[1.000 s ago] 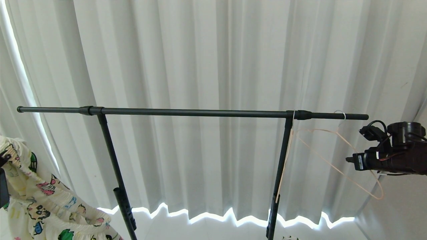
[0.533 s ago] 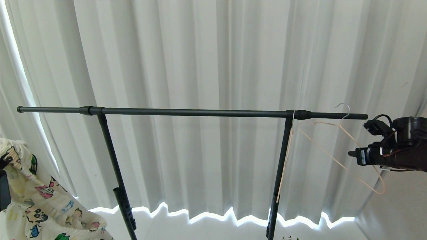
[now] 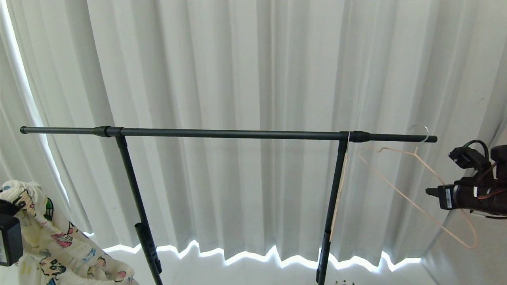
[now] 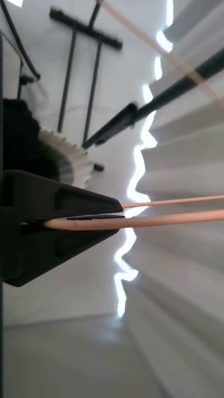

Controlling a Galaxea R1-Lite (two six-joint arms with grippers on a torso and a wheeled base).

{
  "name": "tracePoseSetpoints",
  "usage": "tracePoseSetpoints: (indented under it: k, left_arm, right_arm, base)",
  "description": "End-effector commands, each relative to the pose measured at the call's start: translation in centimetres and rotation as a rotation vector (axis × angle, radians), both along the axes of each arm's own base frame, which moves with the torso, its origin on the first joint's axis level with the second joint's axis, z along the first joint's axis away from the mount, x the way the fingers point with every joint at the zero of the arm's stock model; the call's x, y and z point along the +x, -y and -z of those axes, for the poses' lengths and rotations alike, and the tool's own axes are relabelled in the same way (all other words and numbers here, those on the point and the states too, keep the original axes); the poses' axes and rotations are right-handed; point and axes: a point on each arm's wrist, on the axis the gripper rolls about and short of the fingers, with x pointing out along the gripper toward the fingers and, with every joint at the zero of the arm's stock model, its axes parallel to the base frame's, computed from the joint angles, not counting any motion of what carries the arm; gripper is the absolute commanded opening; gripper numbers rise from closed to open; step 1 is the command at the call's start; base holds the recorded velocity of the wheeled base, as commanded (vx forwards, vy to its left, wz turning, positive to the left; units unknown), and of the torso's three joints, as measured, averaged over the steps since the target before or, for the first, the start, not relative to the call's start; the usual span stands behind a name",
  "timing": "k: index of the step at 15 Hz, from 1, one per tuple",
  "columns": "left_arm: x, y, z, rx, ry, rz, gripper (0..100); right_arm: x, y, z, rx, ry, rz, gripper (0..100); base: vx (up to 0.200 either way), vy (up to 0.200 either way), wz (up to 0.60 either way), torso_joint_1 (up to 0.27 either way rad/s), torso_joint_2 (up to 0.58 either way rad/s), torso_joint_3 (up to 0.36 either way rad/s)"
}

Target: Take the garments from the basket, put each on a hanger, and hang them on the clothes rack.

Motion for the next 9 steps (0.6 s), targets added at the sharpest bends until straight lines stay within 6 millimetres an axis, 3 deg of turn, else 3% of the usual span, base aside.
tracePoseSetpoints:
  k: [1,7,9]
  left_arm:
    - [-0.4,-0.1,0.6,0.003,-0.006,-0.001,0]
    - [-0.3,-0.1,2.2,0.007,-0.064,0.002,0]
    - [-0.3,-0.1,2.5,0.009,-0.071,0.001,0]
  right_arm:
    - [-3.3,-0.6,-1.1,-0.043,0.029,0.043,0]
    - [-9.4,-2.6,-0.4,-0.197,0.0,0.195,0]
    - [-11.3,-2.9,-0.8,-0.208,0.028,0.197,0]
  base:
    - [0.0,0.0,0.0,0.0,0.0,0.0]
    - [0.0,0.0,0.0,0.0,0.0,0.0]
    - [-0.2,0.0,0.0,0.01,0.0,0.005]
